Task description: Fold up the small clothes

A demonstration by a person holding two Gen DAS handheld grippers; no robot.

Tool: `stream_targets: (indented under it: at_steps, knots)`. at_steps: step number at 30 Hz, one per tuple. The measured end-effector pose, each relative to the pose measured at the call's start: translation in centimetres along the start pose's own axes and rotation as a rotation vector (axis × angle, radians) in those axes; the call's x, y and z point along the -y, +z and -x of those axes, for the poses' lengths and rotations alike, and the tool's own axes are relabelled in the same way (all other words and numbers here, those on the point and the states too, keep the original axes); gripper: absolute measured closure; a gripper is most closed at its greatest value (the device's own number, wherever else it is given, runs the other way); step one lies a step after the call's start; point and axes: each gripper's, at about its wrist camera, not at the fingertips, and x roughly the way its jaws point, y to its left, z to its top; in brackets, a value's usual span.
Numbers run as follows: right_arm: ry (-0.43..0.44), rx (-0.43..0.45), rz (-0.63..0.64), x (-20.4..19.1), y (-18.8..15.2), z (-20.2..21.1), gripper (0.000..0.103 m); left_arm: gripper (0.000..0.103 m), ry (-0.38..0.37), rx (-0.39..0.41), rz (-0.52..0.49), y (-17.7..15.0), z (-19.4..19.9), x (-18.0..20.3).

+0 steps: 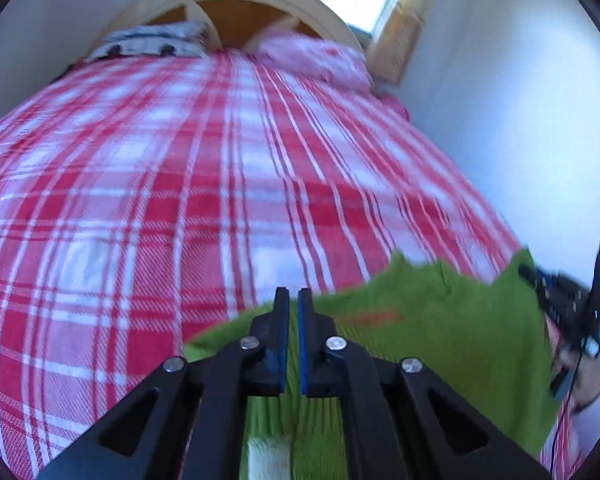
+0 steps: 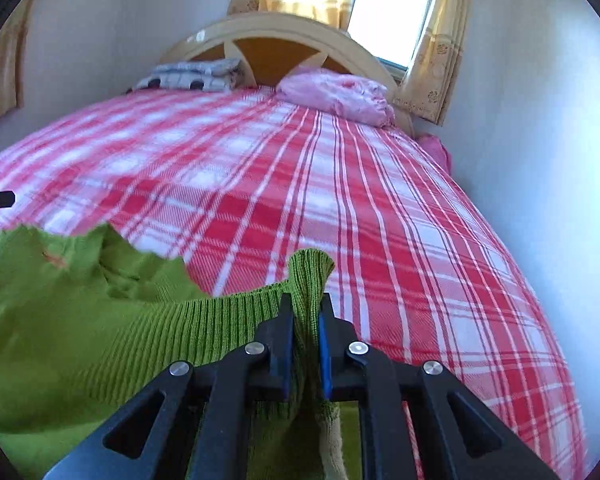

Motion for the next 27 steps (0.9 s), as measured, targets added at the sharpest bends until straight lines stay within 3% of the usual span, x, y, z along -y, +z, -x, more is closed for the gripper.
stream_targets:
  at_steps: [1,2,5,6,7,10,11,12,14,17,21,27]
  knots:
    - [0.001,-0.002,0.0,0.0,-0.2,0.1,0.093,0.093,-0.004,-0.023,-0.008,-0.3,-0.1,0.1]
    - [0.006,-0.001,-0.004,0.0,-0.4,0.3,0.093,0.083,-0.007,-0.044,-0.013,-0.6,-0.2,0.2]
    - [0.012,0.003,-0.019,0.2,-0.9,0.8,0.093,0.036,-0.01,-0.065,-0.039,-1.3,-0.5,0.5]
    - [0.013,0.002,-0.023,0.3,-1.0,0.9,0.093,0.028,0.013,-0.066,-0.043,-1.5,-0.5,0.5]
    - [0.014,0.001,-0.028,0.4,-1.2,0.9,0.093,0.027,0.033,-0.076,-0.039,-1.6,-0.7,0.4]
    - [0.021,-0.003,-0.039,0.4,-1.4,0.8,0.093,0.03,0.017,-0.121,-0.025,-1.9,-1.5,0.2]
    - [0.022,-0.006,-0.04,0.4,-1.4,0.7,0.093,0.051,0.028,-0.126,-0.036,-2.0,-1.7,0.3]
    - [0.023,-0.008,-0.04,0.4,-1.4,0.6,0.093,0.081,0.024,-0.131,-0.053,-2.1,-2.0,0.5]
    - [0.023,-0.015,-0.041,0.4,-1.5,0.6,0.093,0.092,0.011,-0.114,-0.073,-2.1,-1.9,0.9]
    - [0.027,0.001,-0.044,0.5,-1.1,1.3,0.093,0.094,-0.018,-0.06,-0.114,-1.7,-0.5,1.5]
    - [0.034,0.057,-0.083,1.5,0.4,2.6,0.093,0.094,-0.025,0.026,-0.048,0.3,1.2,0.7]
    - [0.003,0.008,-0.1,1.5,0.5,-1.1,0.093,0.094,0.052,0.021,0.008,1.3,-1.5,-0.4]
